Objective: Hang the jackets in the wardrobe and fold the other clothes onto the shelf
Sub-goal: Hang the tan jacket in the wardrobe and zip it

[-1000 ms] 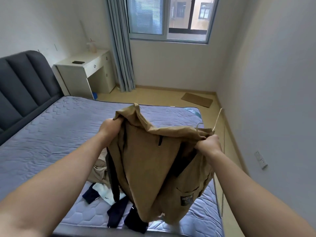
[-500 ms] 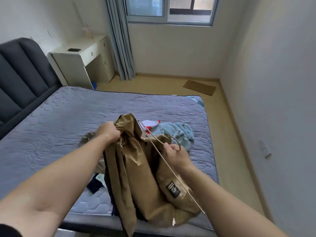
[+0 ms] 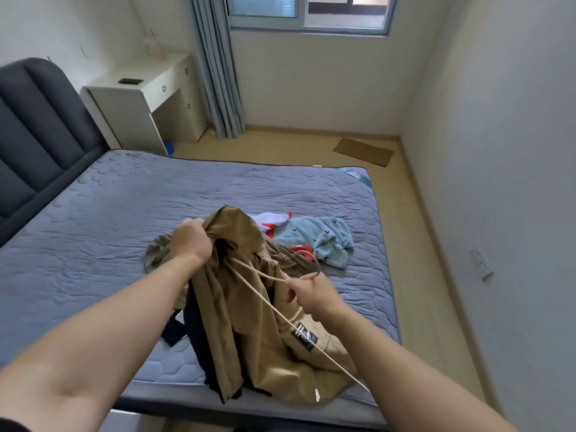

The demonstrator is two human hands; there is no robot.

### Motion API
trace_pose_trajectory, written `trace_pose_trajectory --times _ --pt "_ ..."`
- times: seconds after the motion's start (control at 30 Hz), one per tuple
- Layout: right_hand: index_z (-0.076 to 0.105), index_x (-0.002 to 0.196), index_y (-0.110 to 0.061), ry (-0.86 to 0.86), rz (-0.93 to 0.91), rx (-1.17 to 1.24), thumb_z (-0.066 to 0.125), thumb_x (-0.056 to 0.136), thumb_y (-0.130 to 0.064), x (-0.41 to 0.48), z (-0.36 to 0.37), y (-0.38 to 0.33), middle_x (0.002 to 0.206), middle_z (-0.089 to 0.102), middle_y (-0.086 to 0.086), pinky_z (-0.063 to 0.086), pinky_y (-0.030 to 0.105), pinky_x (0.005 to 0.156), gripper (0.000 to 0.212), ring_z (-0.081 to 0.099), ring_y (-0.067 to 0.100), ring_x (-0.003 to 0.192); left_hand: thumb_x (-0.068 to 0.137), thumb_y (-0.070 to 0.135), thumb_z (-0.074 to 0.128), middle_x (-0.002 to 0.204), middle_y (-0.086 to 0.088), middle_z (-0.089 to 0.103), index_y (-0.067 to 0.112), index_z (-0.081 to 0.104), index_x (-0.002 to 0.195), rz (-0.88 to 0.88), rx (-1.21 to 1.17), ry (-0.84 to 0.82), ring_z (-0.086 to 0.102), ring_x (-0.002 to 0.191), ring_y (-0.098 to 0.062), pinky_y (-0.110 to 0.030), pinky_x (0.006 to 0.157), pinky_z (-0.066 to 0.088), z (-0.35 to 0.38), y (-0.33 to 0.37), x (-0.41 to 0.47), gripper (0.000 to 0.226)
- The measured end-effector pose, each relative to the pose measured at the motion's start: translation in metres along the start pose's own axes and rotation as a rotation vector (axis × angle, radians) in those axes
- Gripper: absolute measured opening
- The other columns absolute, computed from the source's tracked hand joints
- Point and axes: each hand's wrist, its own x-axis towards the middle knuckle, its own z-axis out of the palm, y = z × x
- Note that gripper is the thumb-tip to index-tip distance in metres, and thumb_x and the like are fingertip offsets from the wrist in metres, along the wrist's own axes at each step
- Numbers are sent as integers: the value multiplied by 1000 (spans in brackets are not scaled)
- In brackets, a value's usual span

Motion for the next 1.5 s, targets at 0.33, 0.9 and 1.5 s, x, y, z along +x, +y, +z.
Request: trace_pose_trajectory --times 0.33,0.9,1.5 --pt "58 91 -26 217 -91 312 54 71 -25 12 12 -28 79 66 -5 47 39 77 20 60 24 80 79 14 63 72 -3 64 16 58 72 299 -130 -178 60 75 -29 -33 63 45 -30 61 -47 9" --pt "62 68 -18 47 -92 888 50 96 -36 5 15 -60 59 52 -1 34 21 37 34 47 9 44 85 7 64 89 1 68 18 65 94 639 -358 -313 66 85 -19 -45 78 55 -68 91 -110 14" --pt "47 61 -24 118 -290 715 57 78 -29 2 -15 -82 52 38 -2 25 19 38 19 34 14 38 70 87 56 95 3 60 53 53 93 796 -65 -80 51 96 -20 -48 104 35 -58 86 -61 41"
